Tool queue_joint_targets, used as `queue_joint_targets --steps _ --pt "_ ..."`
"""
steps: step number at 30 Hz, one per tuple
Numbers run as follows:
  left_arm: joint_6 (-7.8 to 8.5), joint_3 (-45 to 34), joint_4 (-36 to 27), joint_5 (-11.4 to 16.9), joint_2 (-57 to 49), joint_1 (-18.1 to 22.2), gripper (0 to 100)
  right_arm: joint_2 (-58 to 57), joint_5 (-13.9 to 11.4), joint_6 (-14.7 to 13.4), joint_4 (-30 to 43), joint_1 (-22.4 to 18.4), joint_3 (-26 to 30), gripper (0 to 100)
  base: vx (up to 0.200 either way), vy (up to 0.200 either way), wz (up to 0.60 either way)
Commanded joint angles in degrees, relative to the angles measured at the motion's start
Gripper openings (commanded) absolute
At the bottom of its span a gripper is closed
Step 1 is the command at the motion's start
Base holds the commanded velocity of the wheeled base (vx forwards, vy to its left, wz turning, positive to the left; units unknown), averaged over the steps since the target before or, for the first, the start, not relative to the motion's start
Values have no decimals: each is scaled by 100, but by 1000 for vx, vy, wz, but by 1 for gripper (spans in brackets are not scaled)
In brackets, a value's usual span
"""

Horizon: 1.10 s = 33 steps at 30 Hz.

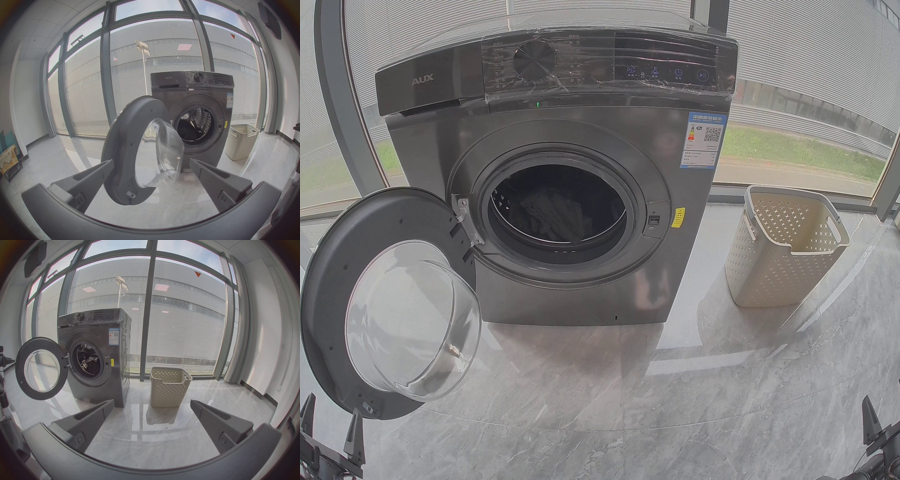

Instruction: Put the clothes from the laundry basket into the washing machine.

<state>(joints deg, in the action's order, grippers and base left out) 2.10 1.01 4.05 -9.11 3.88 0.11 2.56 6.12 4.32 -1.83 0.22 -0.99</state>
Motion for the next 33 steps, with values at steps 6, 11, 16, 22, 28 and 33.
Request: queue_joint_targets --steps 6,11,16,22,28,33 --pt "-342 -92 -405 919 -388 -2 100 -256 -550 -581 209 -57 72 100 0 0 0" --pt "-218 -92 -396 761 -388 -2 100 -247 -515 -546 174 -40 99 100 0 0 0" --pt "-218 -92 -387 761 -388 7 100 -256 -533 -537 156 -31 99 100 -120 0 0" --pt "-218 -92 -387 752 -388 7 100 -256 -533 -537 156 -31 99 100 0 0 0" --pt "-218 -92 -387 752 -388 7 100 -256 -533 -537 156 -31 99 100 0 100 0" --pt "-227 -92 -387 752 -388 7 100 -256 -533 -537 156 -31 99 100 0 200 0"
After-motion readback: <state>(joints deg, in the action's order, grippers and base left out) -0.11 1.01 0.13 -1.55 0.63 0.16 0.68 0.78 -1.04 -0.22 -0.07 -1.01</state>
